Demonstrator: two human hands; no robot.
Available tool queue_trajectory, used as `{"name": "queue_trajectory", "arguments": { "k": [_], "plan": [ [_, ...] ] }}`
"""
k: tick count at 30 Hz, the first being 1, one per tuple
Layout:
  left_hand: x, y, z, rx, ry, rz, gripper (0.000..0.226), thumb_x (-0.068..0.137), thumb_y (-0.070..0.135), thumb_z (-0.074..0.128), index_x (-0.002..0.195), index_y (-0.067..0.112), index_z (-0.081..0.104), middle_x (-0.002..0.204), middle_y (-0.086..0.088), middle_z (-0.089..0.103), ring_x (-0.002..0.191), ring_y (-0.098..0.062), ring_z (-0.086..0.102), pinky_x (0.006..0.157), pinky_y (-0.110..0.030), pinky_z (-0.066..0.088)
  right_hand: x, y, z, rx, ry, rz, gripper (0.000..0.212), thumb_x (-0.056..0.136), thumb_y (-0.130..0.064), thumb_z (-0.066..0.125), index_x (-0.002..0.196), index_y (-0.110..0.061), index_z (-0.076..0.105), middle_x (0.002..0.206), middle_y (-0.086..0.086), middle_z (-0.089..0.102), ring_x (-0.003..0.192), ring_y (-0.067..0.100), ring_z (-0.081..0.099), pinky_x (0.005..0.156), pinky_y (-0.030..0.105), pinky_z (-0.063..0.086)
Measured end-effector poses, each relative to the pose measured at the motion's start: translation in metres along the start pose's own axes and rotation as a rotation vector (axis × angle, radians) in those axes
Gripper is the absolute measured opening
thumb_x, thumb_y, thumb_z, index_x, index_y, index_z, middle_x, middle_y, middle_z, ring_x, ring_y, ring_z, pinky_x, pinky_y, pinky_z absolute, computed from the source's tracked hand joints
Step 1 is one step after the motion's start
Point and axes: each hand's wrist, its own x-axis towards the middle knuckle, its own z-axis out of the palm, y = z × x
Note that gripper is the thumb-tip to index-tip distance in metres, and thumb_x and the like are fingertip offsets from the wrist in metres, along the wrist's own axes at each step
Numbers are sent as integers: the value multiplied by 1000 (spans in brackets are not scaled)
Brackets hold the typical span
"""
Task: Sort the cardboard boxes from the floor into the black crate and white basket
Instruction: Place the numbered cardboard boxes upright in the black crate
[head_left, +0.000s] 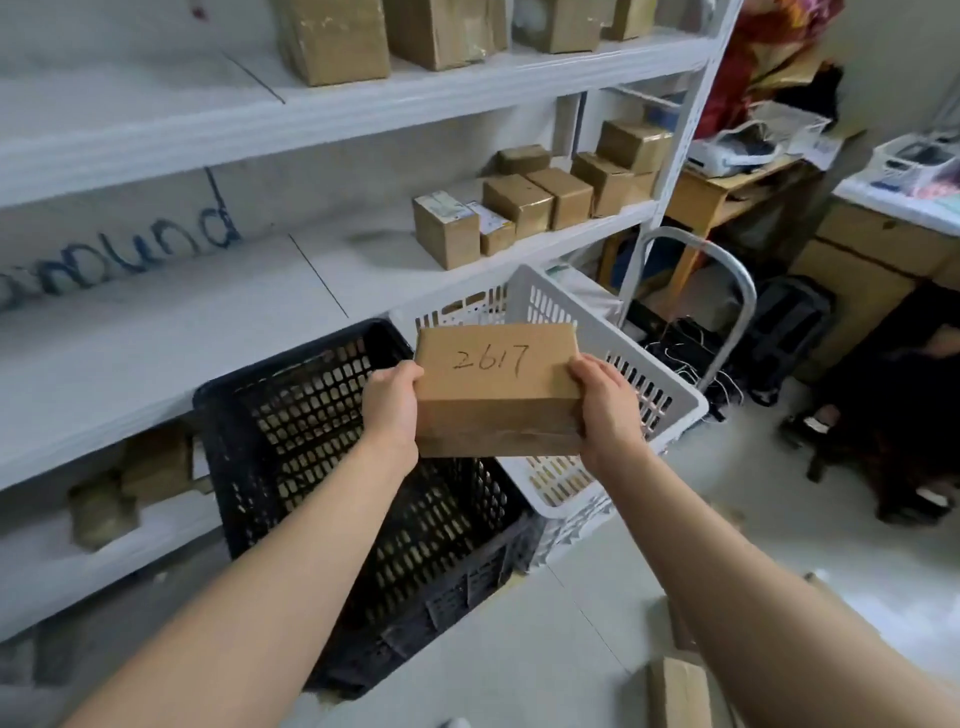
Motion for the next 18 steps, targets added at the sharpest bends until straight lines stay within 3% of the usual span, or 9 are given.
{"name": "queue_trajectory", "arguments": {
  "k": [6, 9, 11, 13, 16, 18],
  "plan": [
    [49, 10, -71, -97, 272, -59, 11, 84, 20, 49, 84, 22, 60, 95, -5, 61, 88, -21, 54, 71, -35, 42, 41, 16, 106, -36, -318, 86, 13, 90, -17, 56, 99, -21, 64, 103, 6, 66, 94, 22, 63, 80, 39, 53],
    [61, 2, -101, -132, 388, -105, 15, 85, 17, 48, 87, 19, 63, 104, -10, 64, 98, -26, 59, 89, -44, 48, 60, 27, 152, -128, -459, 110, 15, 90, -14, 56, 99, -23, 64, 95, -3, 67, 89, 13, 62, 69, 25, 52],
    [68, -9, -115, -187, 464, -143, 15, 86, 15, 48, 78, 18, 60, 99, -10, 64, 94, -26, 59, 87, -42, 48, 74, 37, 179, -223, -559, 113, 19, 90, -15, 55, 101, -26, 66, 96, -5, 68, 89, 12, 62, 68, 23, 50],
    [76, -26, -126, -263, 550, -195, 15, 89, 14, 49, 79, 17, 60, 92, -7, 63, 89, -23, 58, 82, -37, 48, 90, 50, 206, -338, -677, 114, 30, 91, -15, 53, 119, -21, 63, 107, 0, 67, 96, 17, 60, 74, 27, 50],
    [89, -51, -138, -357, 603, -287, 23, 91, 18, 52, 111, 12, 61, 107, -7, 64, 101, -24, 60, 93, -42, 49, 111, 75, 243, -504, -793, 94, 38, 93, -16, 49, 131, -20, 57, 125, 3, 58, 101, 13, 52, 80, 27, 42],
    [99, -66, -144, -419, 606, -348, 32, 91, 19, 54, 122, 10, 57, 114, -9, 63, 104, -26, 61, 93, -45, 50, 124, 94, 265, -581, -823, 81, 41, 94, -15, 48, 134, -20, 53, 137, 0, 49, 108, 9, 42, 88, 25, 33]
  ]
}}
